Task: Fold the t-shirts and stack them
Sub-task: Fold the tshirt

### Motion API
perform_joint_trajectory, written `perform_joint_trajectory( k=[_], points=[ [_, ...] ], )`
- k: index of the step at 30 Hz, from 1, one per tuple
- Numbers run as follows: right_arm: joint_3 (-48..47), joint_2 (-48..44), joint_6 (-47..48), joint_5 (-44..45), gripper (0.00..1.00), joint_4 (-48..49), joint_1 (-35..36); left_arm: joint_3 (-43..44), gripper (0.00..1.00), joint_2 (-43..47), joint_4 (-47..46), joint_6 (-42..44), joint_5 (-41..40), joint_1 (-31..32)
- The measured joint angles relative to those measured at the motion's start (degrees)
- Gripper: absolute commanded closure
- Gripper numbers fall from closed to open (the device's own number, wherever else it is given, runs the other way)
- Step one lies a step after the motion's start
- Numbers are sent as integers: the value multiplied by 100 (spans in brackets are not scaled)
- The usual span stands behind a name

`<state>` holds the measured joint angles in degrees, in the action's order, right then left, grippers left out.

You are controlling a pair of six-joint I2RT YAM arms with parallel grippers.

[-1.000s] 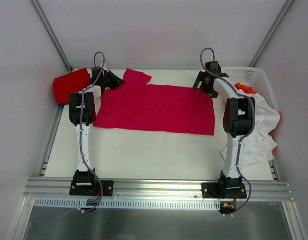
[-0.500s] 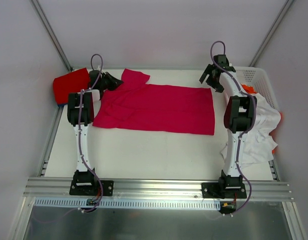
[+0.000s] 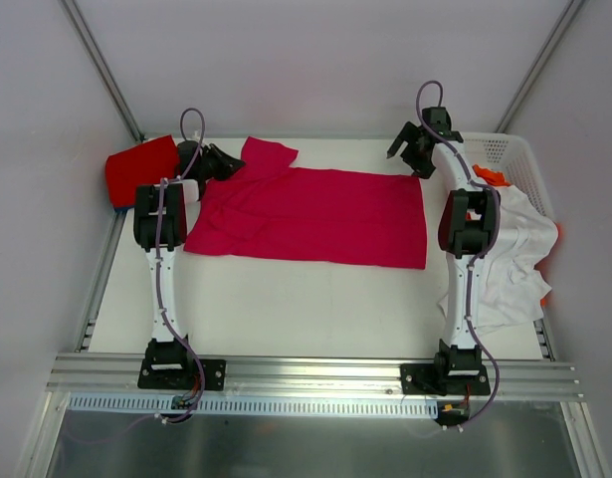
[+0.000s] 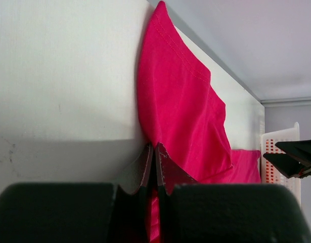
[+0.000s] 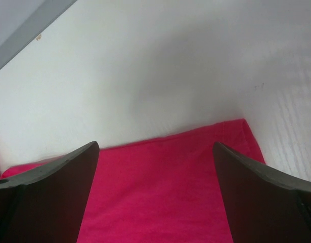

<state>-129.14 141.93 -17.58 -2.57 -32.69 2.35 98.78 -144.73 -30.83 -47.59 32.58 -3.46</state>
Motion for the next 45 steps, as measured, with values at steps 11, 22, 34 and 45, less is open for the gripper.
perform_joint_trajectory(
  k=[11, 22, 34, 45],
  points=[
    [1147, -640, -15, 87, 1, 382, 22, -7, 100, 0, -17, 0, 0, 0],
    [1209, -723, -426, 125, 5, 282, 20, -37, 100, 0, -72, -22, -2, -2],
    [411, -361, 155, -136, 1, -461, -26, -160, 100, 39, -192, -105, -7, -2],
    [-448, 4, 1753, -1169, 1, -990, -323, -162, 100, 42, -195, -109, -4, -2]
  ],
)
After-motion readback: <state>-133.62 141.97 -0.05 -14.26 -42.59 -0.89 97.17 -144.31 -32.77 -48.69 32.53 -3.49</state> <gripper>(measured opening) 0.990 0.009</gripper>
